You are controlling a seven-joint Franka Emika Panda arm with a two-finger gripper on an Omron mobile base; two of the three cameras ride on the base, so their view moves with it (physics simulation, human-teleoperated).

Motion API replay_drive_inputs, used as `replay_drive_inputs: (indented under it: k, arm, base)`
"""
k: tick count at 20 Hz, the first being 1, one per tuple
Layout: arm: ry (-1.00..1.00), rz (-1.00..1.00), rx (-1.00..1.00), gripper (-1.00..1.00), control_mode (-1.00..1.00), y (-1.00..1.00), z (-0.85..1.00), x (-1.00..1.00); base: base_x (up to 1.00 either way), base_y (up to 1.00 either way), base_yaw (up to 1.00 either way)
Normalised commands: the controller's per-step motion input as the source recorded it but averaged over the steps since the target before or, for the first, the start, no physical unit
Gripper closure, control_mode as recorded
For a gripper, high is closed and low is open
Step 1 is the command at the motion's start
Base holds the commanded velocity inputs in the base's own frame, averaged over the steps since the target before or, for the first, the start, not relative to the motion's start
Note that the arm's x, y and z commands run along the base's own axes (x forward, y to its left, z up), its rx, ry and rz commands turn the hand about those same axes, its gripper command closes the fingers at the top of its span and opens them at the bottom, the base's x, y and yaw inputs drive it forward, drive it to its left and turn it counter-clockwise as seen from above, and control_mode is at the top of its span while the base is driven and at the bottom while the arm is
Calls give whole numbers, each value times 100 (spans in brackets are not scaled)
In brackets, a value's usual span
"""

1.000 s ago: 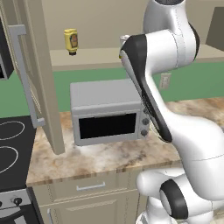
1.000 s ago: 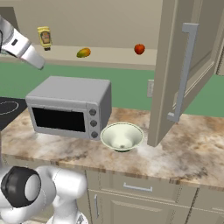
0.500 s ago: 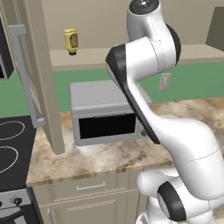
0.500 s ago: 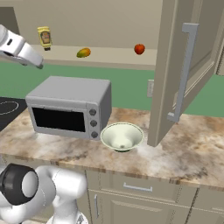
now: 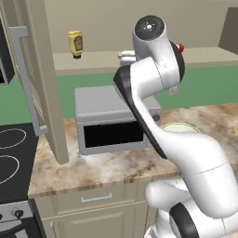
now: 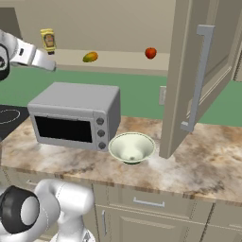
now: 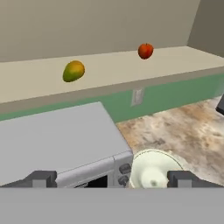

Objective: Open the cabinet. Pick the mango and apple from the cabinet and place them into the bowl. Then close the cabinet.

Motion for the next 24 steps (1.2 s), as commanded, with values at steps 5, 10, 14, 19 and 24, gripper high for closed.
replay_drive_inputs:
  k: [5,10,14,19,24]
  arm:
    - [-6,0,0,-100,-100,-19,0,54]
    - [0,0,0,-100,-100,-20,0,61]
    - [0,0,1,-100,-100,-14,0,59]
    - [0,0,6,-100,-100,-1,0,59]
    - [0,0,8,-100,-100,0,0,49]
  base:
    - [0,0,0]
    - [0,0,0]
    - [0,0,0]
    - [0,0,0]
    - [0,0,0]
